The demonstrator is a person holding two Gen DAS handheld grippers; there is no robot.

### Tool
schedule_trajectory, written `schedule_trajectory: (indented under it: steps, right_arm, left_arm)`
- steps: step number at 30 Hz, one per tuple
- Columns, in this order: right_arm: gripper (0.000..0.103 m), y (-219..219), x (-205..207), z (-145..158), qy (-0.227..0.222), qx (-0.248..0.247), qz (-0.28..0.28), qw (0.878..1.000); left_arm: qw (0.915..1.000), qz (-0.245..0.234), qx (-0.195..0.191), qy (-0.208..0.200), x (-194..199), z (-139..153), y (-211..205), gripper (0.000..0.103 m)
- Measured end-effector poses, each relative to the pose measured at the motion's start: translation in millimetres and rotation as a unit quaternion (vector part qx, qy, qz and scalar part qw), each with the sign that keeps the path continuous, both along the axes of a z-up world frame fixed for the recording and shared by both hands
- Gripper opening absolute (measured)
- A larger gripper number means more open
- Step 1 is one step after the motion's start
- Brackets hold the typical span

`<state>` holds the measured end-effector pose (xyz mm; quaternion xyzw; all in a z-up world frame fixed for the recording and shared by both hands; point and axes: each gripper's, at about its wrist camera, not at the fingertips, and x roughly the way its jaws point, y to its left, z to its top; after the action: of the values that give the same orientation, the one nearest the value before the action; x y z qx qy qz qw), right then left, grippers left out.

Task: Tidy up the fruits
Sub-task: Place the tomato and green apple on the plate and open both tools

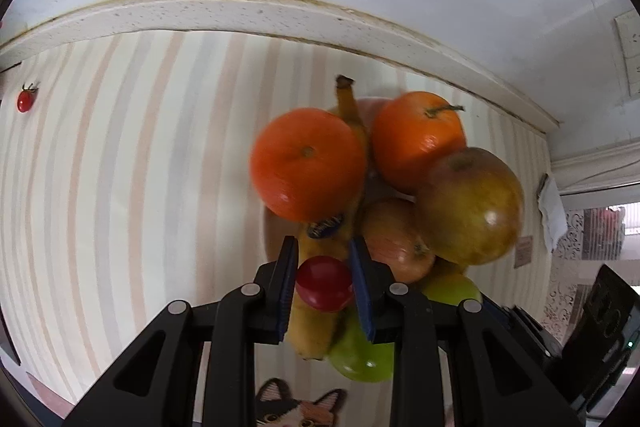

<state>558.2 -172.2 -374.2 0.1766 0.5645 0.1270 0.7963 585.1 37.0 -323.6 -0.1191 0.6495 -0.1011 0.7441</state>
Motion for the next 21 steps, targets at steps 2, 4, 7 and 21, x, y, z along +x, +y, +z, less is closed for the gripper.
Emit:
schedule_trajectory:
  steps: [2, 4, 7, 21]
  right_arm:
    - [0.064, 1, -1, 1, -0.001, -0.001, -0.002, 1.0]
    - [0.064, 0, -2, 2, -0.002, -0.003, -0.002, 1.0]
    - [0.064, 0, -4, 4, -0.003, 0.001, -0.001, 1.0]
    - [0.064, 0, 4, 9, -0.014, -0.008, -0.003, 1.0]
  left_arm:
    - [1.0, 0.001, 0.009, -0.001, 2, -4, 2, 0.024]
    - [0.9998, 0.0, 0.019, 0.0, 4, -9, 2, 0.024]
    - [0.9997, -0.003, 0.022, 0.007, 7, -17, 3, 0.025]
    - [0.999, 0.003, 0.04, 0.021, 9, -25, 0, 0.059]
